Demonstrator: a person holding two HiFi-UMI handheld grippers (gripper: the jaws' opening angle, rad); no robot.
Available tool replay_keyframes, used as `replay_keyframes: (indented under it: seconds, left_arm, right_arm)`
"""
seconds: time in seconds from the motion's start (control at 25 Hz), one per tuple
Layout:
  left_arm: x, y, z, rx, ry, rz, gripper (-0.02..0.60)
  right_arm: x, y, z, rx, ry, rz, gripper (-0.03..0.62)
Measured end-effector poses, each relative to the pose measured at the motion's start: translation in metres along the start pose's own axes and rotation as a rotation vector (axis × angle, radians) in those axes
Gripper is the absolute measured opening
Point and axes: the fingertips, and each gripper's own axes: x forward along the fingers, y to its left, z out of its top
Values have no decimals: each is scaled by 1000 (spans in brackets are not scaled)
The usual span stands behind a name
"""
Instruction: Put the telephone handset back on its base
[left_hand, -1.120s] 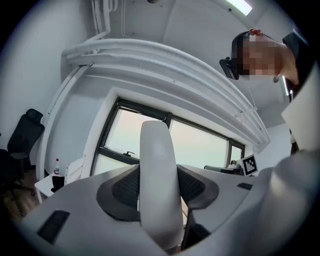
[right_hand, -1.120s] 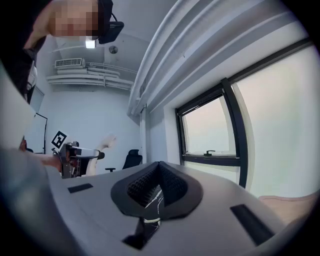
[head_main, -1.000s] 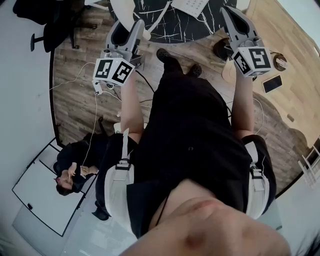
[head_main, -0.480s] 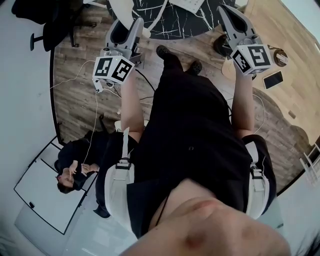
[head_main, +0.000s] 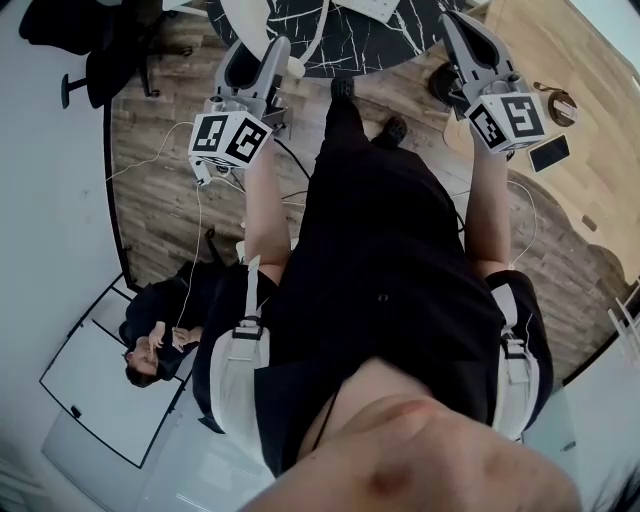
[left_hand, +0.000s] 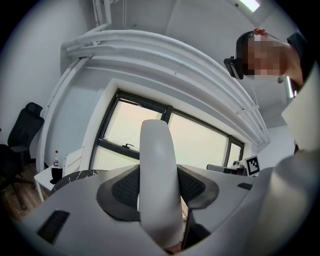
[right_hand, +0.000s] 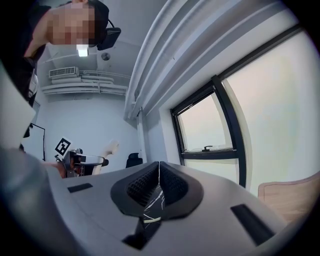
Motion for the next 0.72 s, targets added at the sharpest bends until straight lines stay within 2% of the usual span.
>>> replay_keyframes:
  seconds: [0.28,0.56,0.72]
  left_arm:
    - [36,18,2,-8,22,-68,222]
    - [94,48,2,-2,84,-169,222]
    - [127,67,-7,0,150,-220,222]
  right_arm:
    - [24,-7,-5,-2,34,-29,31]
    - [56,-23,4,-4,30,-124,31]
    - [75,-27,2,2,46,-185,31]
